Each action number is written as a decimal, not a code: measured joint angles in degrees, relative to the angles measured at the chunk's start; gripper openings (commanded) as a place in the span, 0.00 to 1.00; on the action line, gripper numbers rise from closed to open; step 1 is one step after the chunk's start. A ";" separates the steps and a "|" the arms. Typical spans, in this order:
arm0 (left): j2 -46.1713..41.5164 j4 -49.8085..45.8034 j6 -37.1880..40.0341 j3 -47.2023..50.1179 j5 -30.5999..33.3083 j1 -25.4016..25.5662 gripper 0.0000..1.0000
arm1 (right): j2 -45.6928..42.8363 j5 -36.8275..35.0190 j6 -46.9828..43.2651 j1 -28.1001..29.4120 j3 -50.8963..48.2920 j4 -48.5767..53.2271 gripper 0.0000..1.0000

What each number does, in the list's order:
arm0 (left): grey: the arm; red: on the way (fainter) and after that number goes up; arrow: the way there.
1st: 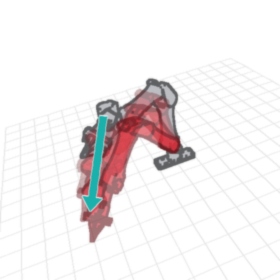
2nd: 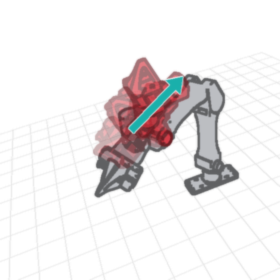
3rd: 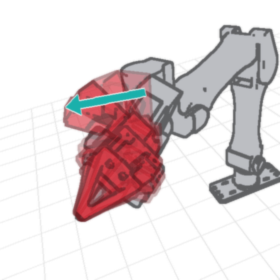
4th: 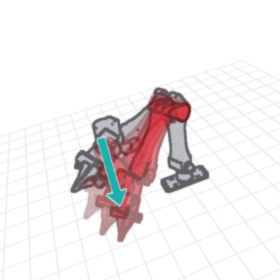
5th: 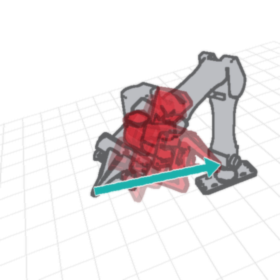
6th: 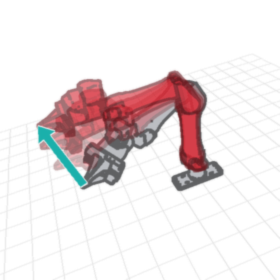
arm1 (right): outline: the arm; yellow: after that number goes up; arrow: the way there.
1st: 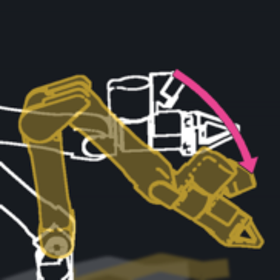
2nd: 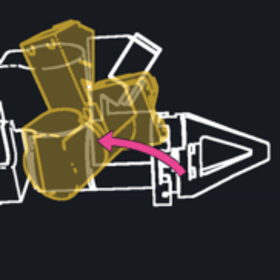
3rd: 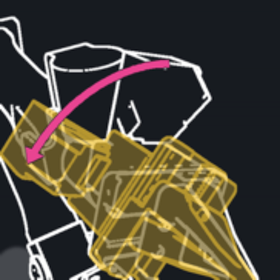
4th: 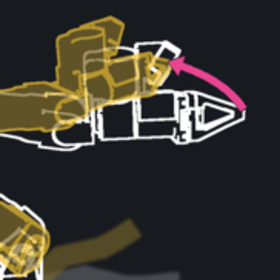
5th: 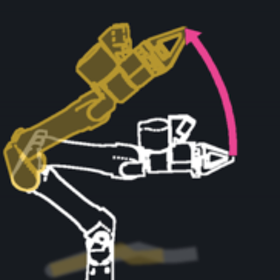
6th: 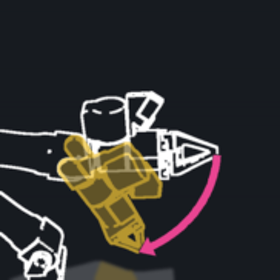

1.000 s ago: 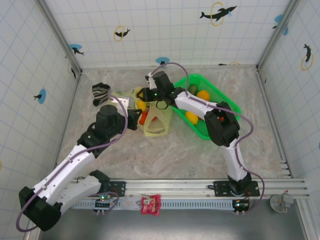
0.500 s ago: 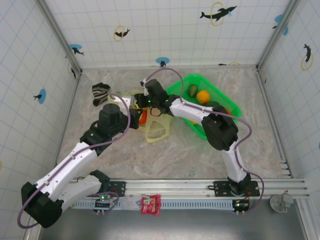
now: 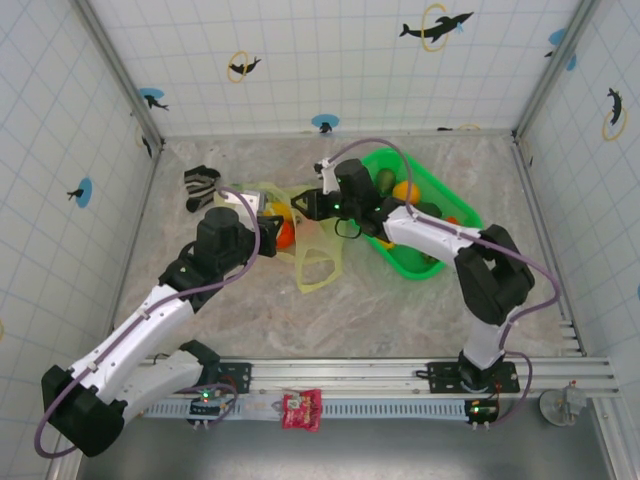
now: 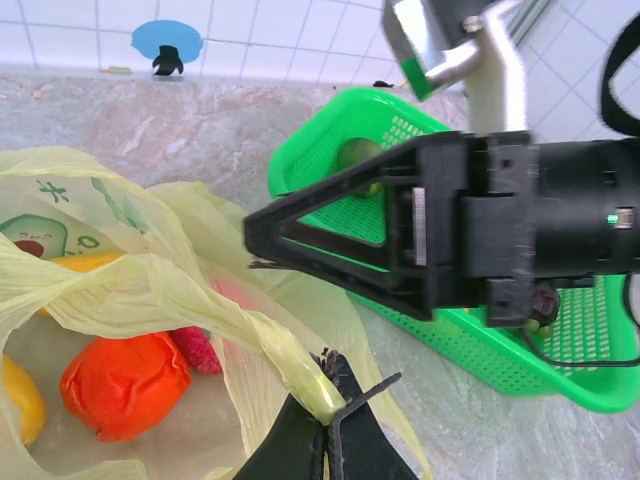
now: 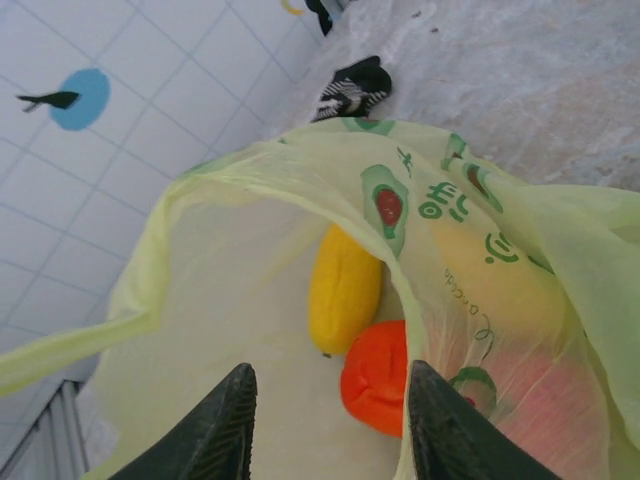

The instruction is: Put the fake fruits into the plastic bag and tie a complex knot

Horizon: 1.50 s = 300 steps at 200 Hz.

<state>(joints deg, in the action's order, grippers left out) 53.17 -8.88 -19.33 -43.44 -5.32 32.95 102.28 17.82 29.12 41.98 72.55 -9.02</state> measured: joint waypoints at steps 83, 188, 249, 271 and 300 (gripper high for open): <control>-1.18 0.44 -0.39 0.00 -0.48 0.00 0.00 | -14.23 -11.02 -0.17 -11.74 -5.66 9.44 0.54; -0.66 0.87 -0.37 0.00 -1.75 0.00 0.00 | -13.75 -45.22 10.54 -18.84 -4.96 47.65 0.57; -0.57 0.90 -0.35 0.24 -1.95 0.00 0.00 | -8.46 -46.14 10.75 -23.47 -4.48 49.64 0.70; -0.79 0.85 -0.31 0.35 -1.90 0.00 0.00 | -5.79 -45.38 9.90 -24.52 -4.48 49.57 0.74; -1.09 0.85 -0.33 0.70 -1.92 0.00 0.00 | -3.19 -42.32 8.74 -25.99 -5.22 48.19 0.74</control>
<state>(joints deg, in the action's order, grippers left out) 52.07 -8.03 -19.66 -42.74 -7.25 32.95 99.09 -24.49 37.87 15.99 67.33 39.18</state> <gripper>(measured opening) 0.047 0.743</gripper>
